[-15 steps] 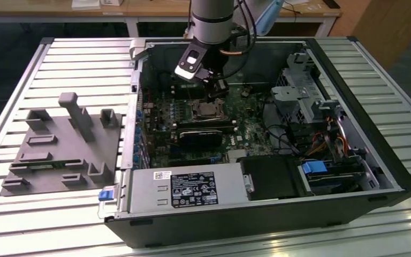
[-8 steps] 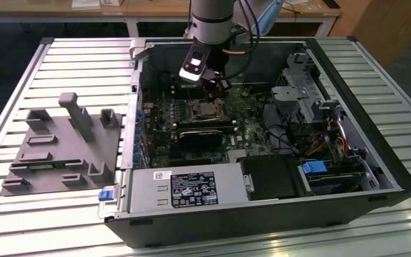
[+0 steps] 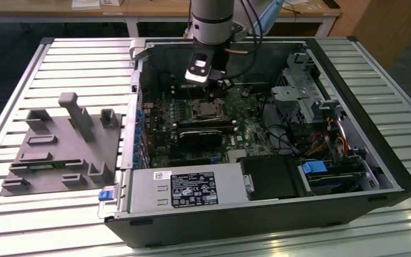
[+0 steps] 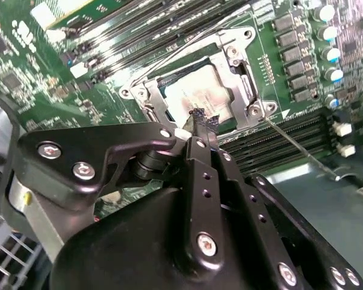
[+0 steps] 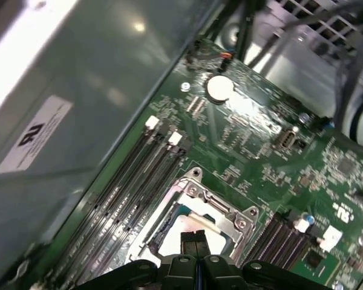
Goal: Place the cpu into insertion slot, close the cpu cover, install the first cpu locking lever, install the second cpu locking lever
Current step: 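Close the cpu cover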
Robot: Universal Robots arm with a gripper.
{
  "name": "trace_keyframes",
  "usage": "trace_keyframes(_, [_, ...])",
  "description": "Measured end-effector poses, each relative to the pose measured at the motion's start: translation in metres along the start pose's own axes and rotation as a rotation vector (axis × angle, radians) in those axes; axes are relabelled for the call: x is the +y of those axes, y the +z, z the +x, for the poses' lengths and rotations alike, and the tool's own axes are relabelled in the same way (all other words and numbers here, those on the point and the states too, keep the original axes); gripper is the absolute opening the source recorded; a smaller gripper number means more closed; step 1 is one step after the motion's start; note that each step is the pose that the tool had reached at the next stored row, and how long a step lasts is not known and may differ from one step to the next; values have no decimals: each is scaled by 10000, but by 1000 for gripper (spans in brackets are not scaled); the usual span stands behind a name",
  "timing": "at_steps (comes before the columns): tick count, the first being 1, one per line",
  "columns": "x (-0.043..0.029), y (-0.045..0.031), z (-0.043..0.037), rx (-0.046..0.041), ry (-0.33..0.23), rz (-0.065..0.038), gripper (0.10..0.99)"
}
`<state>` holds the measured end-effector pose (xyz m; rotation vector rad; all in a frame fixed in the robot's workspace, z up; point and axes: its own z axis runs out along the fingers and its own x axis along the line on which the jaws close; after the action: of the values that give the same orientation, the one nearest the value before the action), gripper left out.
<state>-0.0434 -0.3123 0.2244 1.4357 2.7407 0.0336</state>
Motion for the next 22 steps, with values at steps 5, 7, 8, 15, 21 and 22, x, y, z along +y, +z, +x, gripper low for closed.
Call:
trace_keyframes(5, [0,3,0,37,-898,-29,102])
trace_keyframes(7, [0,4,0,52,-1268,-41,102])
trace_keyframes(8, [0,6,0,60,-1452,-47,102])
trace_keyframes(15, [-1,14,0,109,-2709,-85,102])
trace_keyframes(21, [-1,21,1,149,-3805,-115,102])
trace_keyframes(22, [-1,22,1,156,-3983,-121,102])
